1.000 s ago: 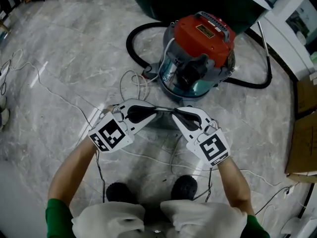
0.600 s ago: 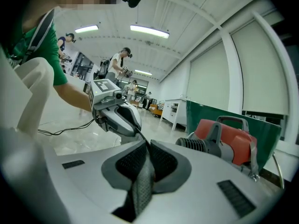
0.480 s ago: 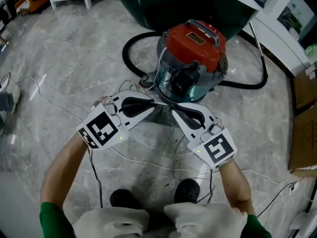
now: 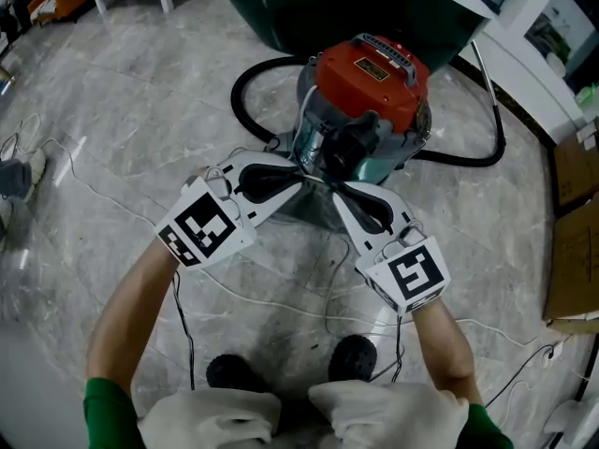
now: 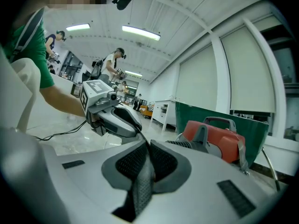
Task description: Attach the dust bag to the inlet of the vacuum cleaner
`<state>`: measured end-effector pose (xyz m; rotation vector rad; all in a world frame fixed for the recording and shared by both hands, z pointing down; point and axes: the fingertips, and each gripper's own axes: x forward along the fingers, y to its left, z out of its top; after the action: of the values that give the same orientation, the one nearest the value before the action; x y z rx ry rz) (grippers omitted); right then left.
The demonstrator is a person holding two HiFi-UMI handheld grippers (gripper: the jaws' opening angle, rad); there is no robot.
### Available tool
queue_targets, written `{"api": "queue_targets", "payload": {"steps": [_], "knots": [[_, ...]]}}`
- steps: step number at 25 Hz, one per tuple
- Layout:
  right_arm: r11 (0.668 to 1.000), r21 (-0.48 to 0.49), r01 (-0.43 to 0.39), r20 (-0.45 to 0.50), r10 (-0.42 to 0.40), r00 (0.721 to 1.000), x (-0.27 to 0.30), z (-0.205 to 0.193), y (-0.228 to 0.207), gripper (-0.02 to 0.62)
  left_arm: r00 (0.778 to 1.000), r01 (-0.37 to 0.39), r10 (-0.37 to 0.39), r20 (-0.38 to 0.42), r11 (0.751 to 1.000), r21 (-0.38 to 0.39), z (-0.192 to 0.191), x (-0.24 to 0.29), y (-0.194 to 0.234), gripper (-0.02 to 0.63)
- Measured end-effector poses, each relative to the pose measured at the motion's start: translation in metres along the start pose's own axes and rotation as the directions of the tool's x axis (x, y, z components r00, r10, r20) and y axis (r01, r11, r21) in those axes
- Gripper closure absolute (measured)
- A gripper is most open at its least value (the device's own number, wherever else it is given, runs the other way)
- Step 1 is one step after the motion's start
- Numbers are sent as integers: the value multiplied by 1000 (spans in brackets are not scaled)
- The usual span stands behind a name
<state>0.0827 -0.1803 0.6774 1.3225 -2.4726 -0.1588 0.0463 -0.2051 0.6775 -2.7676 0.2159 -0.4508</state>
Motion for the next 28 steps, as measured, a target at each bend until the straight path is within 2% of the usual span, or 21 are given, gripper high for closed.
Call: {"api": "queue_targets", "payload": {"steps": [15, 28], "knots": [[986, 112, 125, 10, -127, 992, 5, 0, -40, 563, 999, -51, 51, 12, 998, -22, 9, 30, 30, 555], [981, 143, 128, 41, -135, 990, 5, 1, -49, 569, 996, -83, 83, 24, 996, -35, 11, 44, 41, 541]]}}
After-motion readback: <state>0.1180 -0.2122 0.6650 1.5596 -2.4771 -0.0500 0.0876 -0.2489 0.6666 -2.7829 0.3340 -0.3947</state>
